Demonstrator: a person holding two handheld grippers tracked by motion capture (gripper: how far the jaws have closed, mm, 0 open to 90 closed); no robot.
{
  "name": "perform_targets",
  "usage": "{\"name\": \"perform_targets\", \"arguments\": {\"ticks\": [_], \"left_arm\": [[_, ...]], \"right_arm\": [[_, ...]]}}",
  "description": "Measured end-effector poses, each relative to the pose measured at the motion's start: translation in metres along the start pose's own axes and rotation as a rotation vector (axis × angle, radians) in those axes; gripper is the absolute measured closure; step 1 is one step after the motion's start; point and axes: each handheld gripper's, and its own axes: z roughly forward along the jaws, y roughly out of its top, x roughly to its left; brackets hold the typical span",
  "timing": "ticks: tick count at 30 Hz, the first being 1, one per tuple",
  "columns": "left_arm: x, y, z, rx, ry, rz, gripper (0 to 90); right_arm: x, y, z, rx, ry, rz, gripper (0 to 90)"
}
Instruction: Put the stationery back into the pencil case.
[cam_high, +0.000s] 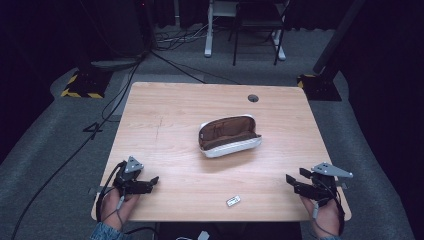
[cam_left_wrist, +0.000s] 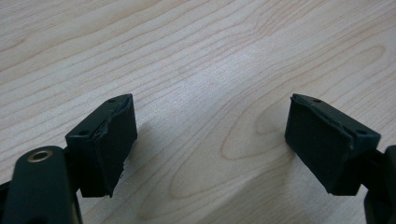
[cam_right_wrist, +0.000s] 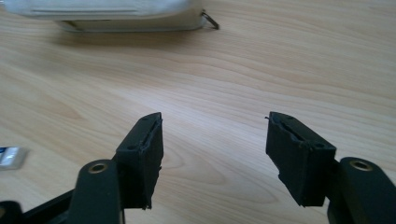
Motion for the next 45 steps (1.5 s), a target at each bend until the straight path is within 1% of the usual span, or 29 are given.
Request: {"name": "perform_targets", "arguments": {"ticks": [3,4,6,7,8,9,11,12,13,14,15,16,17,20,22,25,32,33,42,45], "left_arm": [[0.0,0.0,0.0,0.0,0.0,0.003,17.2],[0.0,0.0,0.0,0.0,0.0,0.003,17.2],[0.0,-0.001,-0.001,0.002,-0.004,0.01,17.2],[0.0,-0.001,-0.001,0.0,-0.006,0.008,17.2],[0.0,-0.001,0.0,-0.004,-0.005,0.007,17.2],[0.0,-0.001,-0.001,-0.003,-0.005,0.007,17.2],[0.0,-0.001,-0.001,-0.003,-0.004,0.008,17.2],[0.0,-0.001,-0.001,-0.003,-0.004,0.008,17.2],[0.0,-0.001,-0.001,-0.001,-0.006,0.009,17.2],[0.0,-0.001,-0.001,-0.002,-0.006,0.009,17.2],[0.0,-0.001,-0.001,-0.003,-0.004,0.007,17.2],[0.0,-0.001,-0.001,-0.002,-0.006,0.008,17.2],[0.0,-0.001,-0.001,-0.004,-0.004,0.011,17.2],[0.0,-0.001,-0.001,-0.003,-0.005,0.008,17.2],[0.0,-0.001,-0.001,0.0,-0.005,0.012,17.2],[0.0,-0.001,0.0,-0.004,-0.004,0.008,17.2],[0.0,-0.001,-0.001,-0.001,-0.005,0.01,17.2],[0.0,-0.001,0.0,-0.004,-0.005,0.007,17.2],[0.0,-0.001,-0.001,0.0,-0.006,0.01,17.2],[0.0,-0.001,-0.001,-0.002,-0.005,0.007,17.2]], "right_arm": [[0.016,0.007,-0.001,0.004,0.025,-0.044,38.1],[0.016,0.007,-0.001,0.004,0.025,-0.044,38.1],[0.025,0.009,0.0,0.015,0.066,-0.05,38.5],[0.028,0.009,0.0,0.016,0.084,-0.048,38.8],[0.032,0.009,0.0,0.015,0.094,-0.052,39.0],[0.04,0.01,-0.001,0.017,0.107,-0.063,39.3],[0.049,0.01,-0.002,0.009,0.121,-0.084,39.4],[0.049,0.01,-0.002,0.009,0.121,-0.084,39.4],[0.053,0.011,-0.002,0.01,0.13,-0.09,39.5],[0.062,0.012,-0.001,0.007,0.15,-0.105,39.5],[0.062,0.012,-0.001,0.007,0.15,-0.105,39.5],[0.07,0.014,0.0,0.015,0.158,-0.125,39.5],[0.07,0.014,0.0,0.015,0.158,-0.125,39.5],[0.081,0.016,0.002,0.018,0.182,-0.148,39.6],[0.085,0.017,0.004,0.023,0.194,-0.148,39.6],[0.091,0.017,0.006,0.029,0.206,-0.157,39.6],[0.107,0.013,0.013,0.067,0.24,-0.211,39.1],[0.109,0.012,0.014,0.069,0.243,-0.211,39.1],[0.127,0.007,0.031,0.114,0.295,-0.235,39.4],[0.133,0.004,0.038,0.135,0.293,-0.25,40.4]]}}
